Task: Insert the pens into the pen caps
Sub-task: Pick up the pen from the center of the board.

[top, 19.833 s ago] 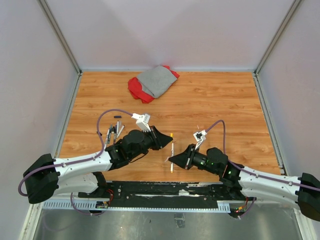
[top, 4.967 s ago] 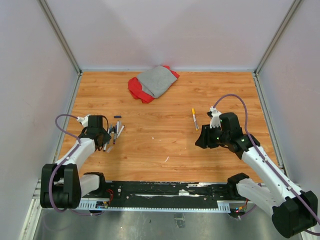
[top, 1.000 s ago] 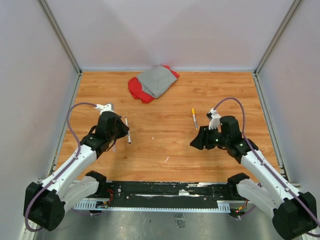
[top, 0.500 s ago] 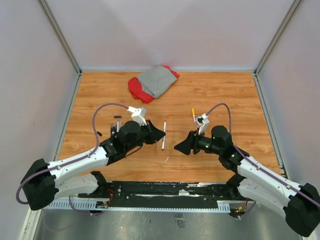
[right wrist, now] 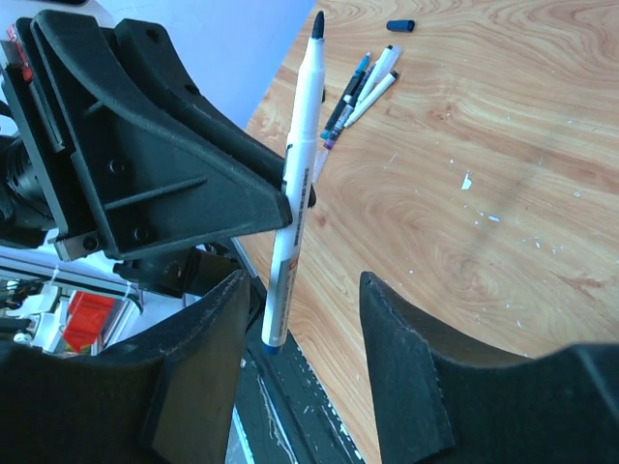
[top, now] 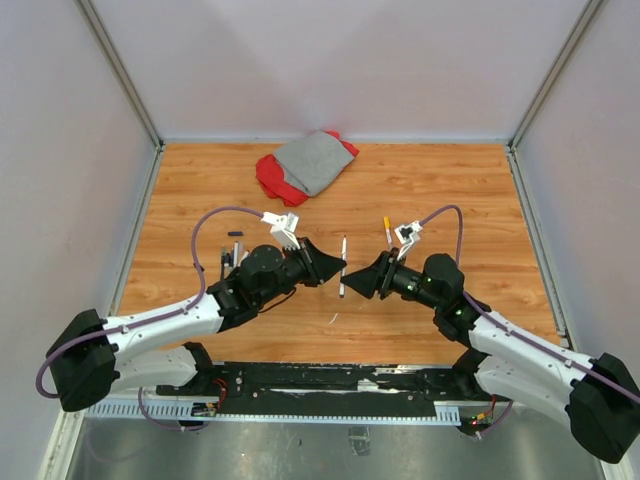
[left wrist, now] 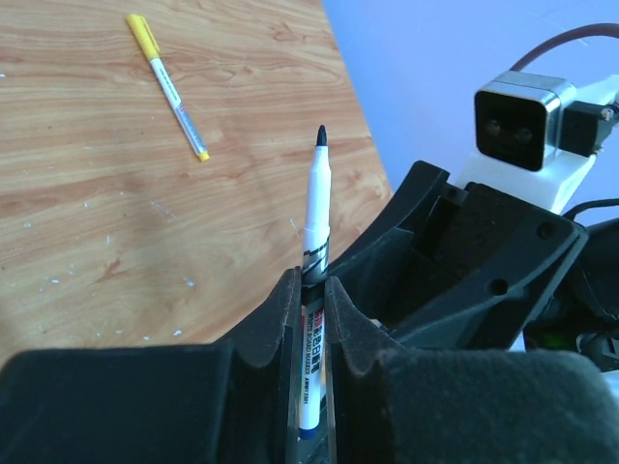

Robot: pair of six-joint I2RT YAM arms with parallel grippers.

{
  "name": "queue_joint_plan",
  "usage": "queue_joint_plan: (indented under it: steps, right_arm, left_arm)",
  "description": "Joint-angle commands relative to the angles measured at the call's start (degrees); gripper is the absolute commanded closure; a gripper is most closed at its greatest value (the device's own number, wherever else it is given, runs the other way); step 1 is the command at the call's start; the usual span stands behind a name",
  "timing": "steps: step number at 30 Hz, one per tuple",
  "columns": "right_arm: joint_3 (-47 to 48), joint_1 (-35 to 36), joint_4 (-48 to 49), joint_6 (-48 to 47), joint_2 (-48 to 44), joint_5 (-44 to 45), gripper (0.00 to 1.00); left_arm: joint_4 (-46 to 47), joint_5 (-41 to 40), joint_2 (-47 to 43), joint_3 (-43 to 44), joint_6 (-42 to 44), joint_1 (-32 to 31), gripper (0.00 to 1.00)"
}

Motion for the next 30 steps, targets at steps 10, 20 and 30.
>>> queue_joint_plan:
  steps: [10, 20, 30]
  right_arm:
    - [2.10, 0.62, 8.69, 3.10, 5.59, -1.13, 0.64]
    - [2.88, 0.66, 9.52, 2.36, 7.15, -1.96, 0.87]
    - [1.22, 0.07, 0.81, -3.85, 2.00, 2.25, 0.97]
  left_arm:
    - [5.88, 0.73, 1.73, -0.29, -0.23, -1.40, 1.00]
    - [6.15, 0.82, 1.77, -0.18, 0.67, -1.64, 1.00]
    - [-11.49, -11.05, -4.55, 4.06, 7.66, -1.56, 0.50]
